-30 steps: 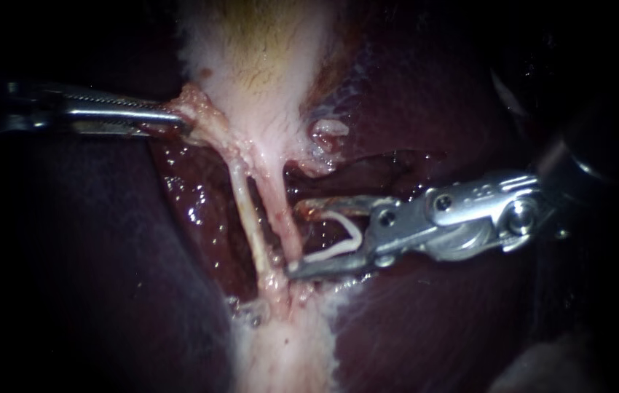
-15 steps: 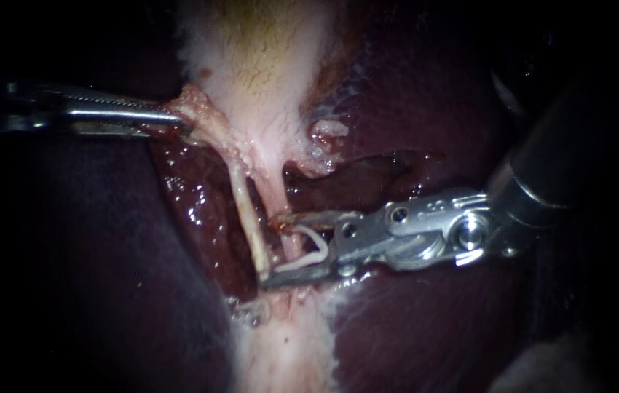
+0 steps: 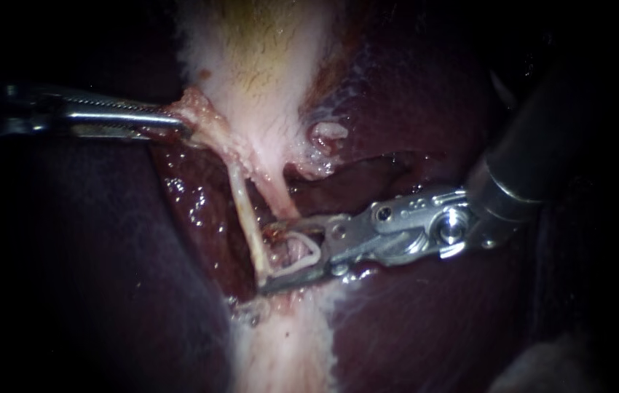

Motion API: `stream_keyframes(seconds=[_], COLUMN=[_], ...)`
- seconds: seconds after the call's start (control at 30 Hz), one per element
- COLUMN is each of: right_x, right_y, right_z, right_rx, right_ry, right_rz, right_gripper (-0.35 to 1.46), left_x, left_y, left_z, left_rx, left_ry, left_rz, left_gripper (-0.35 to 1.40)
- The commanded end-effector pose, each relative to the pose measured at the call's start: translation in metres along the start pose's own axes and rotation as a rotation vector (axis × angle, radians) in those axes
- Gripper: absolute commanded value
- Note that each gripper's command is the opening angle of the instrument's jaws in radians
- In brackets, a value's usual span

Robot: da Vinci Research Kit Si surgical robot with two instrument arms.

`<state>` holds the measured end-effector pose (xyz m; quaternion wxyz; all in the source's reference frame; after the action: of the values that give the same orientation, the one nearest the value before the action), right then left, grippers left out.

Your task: Clipping first clip left tube

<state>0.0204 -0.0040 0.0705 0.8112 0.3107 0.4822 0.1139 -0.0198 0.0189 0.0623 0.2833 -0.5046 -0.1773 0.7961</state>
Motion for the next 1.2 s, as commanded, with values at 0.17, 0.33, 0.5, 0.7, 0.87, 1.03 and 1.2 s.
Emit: stream_keyframes(seconds=[0.17,0.33,0.5,0.7,0.87,1.03,1.2], right_x=[0.0005,0.0003,0.0007,0.0013,0.0015,0.0014,0.0013], right_y=[-0.0001,-0.0007,-0.0020,-0.0042,-0.0058,-0.0060,-0.0059], right_z=[0.0011,0.0017,0.0021,0.0026,0.0032,0.0043,0.0050], right_rx=[0.063,0.108,0.159,0.221,0.266,0.288,0.283], right_ry=[0.036,0.065,0.099,0.123,0.112,0.104,0.104], right_rz=[-0.040,-0.073,-0.079,-0.070,-0.076,-0.086,-0.087], right_gripper=[0.50,0.50,0.49,0.48,0.45,0.45,0.44], left_x=[0.0000,0.0000,0.0000,0.0000,0.0000,0.0000,0.0000], left_y=[0.0000,0.0000,0.0000,0.0000,-0.0001,-0.0001,-0.0002], left_z=[0.0000,0.0001,0.0001,0.0001,0.0001,0.0002,0.0002], left_rx=[0.000,0.001,0.001,0.000,0.000,0.000,0.000], left_ry=[0.000,0.000,0.000,0.000,0.000,0.000,0.000], left_rz=[-0.001,-0.001,-0.001,0.000,0.000,0.000,-0.001], left_gripper=[-0.35,-0.35,-0.35,-0.35,-0.35,-0.35,-0.35])
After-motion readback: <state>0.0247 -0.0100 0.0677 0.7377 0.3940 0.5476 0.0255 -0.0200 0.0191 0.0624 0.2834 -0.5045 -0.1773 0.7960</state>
